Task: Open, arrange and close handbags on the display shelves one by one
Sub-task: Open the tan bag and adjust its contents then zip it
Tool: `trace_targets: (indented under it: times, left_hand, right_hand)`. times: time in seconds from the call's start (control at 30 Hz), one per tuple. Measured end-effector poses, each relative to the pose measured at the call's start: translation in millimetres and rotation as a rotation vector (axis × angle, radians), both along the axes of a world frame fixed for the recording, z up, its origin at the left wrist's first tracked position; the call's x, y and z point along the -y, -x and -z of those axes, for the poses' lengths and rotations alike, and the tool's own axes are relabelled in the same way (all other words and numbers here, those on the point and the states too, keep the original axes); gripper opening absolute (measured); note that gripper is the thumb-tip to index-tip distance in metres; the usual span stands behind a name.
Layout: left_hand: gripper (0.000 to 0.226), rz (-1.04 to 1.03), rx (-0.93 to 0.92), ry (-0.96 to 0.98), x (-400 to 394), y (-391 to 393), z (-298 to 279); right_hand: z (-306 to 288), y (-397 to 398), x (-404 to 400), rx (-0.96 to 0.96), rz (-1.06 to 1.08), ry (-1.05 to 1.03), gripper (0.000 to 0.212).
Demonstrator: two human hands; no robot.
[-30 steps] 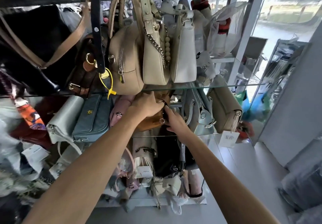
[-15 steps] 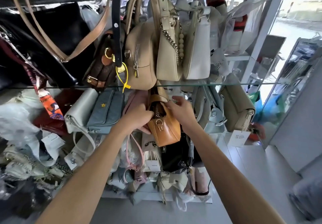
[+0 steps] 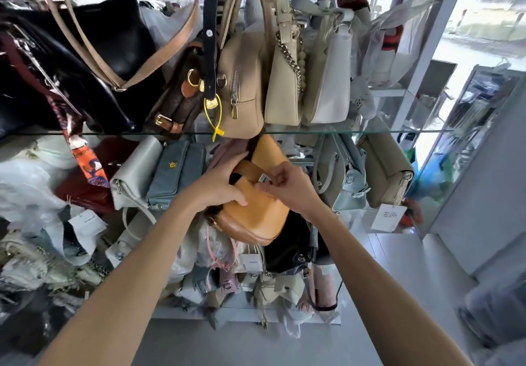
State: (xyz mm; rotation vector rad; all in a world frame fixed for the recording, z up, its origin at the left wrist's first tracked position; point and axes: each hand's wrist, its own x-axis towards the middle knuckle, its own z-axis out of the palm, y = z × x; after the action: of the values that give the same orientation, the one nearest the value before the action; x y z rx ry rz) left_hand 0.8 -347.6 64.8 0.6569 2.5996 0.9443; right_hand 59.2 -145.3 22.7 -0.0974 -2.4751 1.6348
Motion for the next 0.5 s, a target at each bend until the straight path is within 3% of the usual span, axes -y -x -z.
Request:
trace_targets:
  times: [0.07,0.13,0.27,0.5]
  left_hand:
    - [0.117,-0.002,-0.015,-0.066,10.0,-1.4,-3.7]
    - [0.106,-0.056,-0.157,-0.093,13.7,-7.2,-6.3]
    - [0.080,-0.083,-0.552,0.133,8.2,-20.8,3.8]
    - [0.064,0.045,-0.705,0.183,5.0,-31.0,22.2]
  right_hand:
    - [1.1,-6.2,2.2,0.027,-0.087,0.041,0.043]
    - [-0.6,-12.2,6.6,0.022,-0.102,0.110,0.039]
    - [3.0,-16.6,14.2,-0.029,-0.076,0.234,0.032]
    - [12.7,-28.7,12.0,0.028,-0.115,0.525,0.032]
